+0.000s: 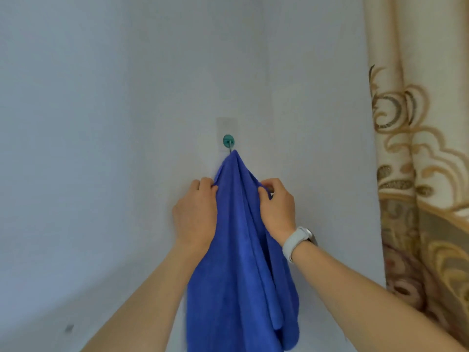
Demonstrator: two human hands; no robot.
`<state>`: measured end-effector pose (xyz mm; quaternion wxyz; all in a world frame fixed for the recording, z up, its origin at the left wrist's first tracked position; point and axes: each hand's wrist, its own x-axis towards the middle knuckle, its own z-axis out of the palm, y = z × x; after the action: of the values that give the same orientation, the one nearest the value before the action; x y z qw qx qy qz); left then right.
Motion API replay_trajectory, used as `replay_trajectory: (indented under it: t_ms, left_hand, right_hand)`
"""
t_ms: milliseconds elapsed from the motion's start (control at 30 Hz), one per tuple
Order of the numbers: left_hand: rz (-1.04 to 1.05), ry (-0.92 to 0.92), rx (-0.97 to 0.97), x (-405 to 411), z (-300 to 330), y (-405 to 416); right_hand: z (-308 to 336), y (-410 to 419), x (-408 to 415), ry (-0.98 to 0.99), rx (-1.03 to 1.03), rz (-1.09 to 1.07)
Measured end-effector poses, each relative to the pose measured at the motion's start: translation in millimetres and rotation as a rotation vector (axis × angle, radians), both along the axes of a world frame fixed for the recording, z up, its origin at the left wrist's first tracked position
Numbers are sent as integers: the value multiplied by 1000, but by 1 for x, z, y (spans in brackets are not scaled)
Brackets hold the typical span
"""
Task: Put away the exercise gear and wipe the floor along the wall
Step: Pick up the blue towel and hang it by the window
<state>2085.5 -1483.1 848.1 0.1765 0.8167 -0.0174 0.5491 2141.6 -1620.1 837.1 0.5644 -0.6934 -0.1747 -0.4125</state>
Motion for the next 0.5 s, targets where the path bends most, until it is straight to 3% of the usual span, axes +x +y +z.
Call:
replay_trajectory:
  t_ms: [167,333,500]
  left_hand:
    - [-13,-13,-48,-30,-48,0]
    - [313,-39,157,-67,-111,8]
    - [515,145,295,-149,-198,39]
  right_hand:
    - [-48,-6,-29,-143,-253,-145]
    - [-115,6,-66,-204,-550,-266]
    - [-215,25,-124,-157,-717,-78]
